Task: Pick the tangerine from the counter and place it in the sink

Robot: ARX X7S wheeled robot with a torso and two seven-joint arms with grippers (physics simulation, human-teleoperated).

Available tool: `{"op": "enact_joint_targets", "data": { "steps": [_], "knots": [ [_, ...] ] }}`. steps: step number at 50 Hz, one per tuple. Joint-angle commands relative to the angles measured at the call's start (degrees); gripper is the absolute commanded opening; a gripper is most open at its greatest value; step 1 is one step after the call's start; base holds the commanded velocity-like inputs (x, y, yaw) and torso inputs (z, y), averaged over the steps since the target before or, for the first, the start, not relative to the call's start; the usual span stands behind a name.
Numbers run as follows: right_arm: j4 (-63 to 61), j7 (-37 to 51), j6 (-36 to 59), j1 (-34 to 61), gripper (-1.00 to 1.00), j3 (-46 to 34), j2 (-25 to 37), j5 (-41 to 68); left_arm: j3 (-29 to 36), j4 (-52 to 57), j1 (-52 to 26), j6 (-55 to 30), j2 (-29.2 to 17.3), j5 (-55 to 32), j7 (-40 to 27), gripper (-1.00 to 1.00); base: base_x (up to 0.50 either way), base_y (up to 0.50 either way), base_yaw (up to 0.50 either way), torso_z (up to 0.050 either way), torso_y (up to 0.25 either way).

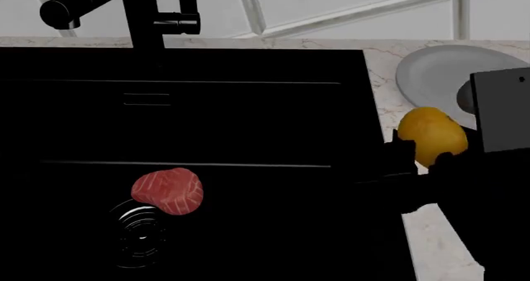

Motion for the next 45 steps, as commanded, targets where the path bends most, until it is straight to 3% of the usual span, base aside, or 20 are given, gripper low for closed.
{"op": "enact_joint_targets", "data": {
  "steps": [1, 12, 27, 45],
  "knots": [
    [11.3, -13.4, -2.7, 12.4, -1.0, -15.4, -6.4, -12.0, 0.3, -0.3, 0.2, 0.4, 0.0, -0.1, -0.1, 1.0, 0.0, 0.0, 0.0, 0.0, 0.0],
    [25.8, -27.6, -6.3, 22.2, -1.0, -31.1, -15.8, -22.8, 0.4, -1.2, 0.2, 1.2, 0.1, -0.2, 0.0, 1.0, 0.0, 0.0, 0.0, 0.0, 0.0],
    [47.3, -42.7, -13.0, 29.9, -1.0, -46.1, -26.8, -33.4, 0.3, -1.8, 0.3, 2.0, 0.3, -0.7, 0.2, 1.0, 0.0, 0.0, 0.0, 0.0, 0.0],
    [62.1, -51.5, -18.3, 30.2, -1.0, -54.0, -33.6, -38.6, 0.1, -0.8, 0.0, 1.2, -0.1, -1.4, -0.2, 1.0, 0.0, 0.0, 0.0, 0.0, 0.0]
  ]
}}
